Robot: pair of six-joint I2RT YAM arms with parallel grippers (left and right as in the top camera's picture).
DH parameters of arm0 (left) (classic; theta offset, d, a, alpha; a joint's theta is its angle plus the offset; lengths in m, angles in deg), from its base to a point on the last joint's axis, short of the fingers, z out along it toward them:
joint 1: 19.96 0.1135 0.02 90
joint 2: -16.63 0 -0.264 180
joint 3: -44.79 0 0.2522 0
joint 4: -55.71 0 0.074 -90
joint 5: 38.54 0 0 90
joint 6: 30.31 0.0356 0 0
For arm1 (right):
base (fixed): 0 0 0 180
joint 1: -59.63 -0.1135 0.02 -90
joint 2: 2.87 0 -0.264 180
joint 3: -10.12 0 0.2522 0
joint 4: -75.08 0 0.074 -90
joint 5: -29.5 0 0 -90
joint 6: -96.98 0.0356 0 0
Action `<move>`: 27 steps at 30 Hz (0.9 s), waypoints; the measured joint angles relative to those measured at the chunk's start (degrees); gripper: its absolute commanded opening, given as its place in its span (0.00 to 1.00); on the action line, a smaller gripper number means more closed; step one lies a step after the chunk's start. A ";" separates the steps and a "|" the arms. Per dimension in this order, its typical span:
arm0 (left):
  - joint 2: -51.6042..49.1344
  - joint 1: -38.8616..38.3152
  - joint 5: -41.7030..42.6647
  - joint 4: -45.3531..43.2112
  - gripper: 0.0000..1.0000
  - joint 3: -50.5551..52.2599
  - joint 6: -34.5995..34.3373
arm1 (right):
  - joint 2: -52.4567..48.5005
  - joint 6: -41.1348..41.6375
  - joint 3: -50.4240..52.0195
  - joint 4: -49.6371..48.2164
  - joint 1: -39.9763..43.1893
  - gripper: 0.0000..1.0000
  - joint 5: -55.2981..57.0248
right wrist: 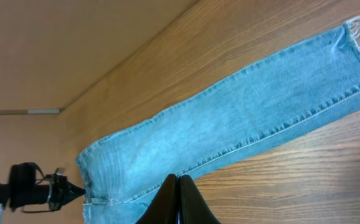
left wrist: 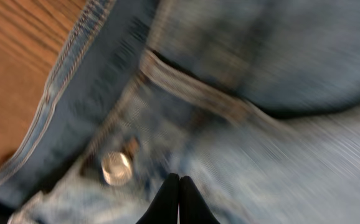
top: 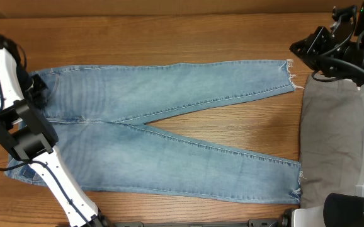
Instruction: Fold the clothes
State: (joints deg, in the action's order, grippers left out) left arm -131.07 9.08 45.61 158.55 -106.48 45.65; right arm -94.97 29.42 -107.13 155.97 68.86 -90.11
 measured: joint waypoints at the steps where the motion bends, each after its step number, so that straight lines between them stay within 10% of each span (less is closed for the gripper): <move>1: -0.83 0.37 0.00 -0.42 0.04 0.02 -0.04 | 0.00 0.02 0.00 0.00 0.00 0.04 0.00; 27: -3.32 17.57 3.78 0.33 0.10 -0.22 -1.31 | -4.55 -1.70 10.05 0.48 -5.62 0.08 12.09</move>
State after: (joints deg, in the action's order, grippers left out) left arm -134.39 26.65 49.39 158.87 -106.70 44.34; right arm -99.51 27.71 -97.07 156.45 63.24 -78.02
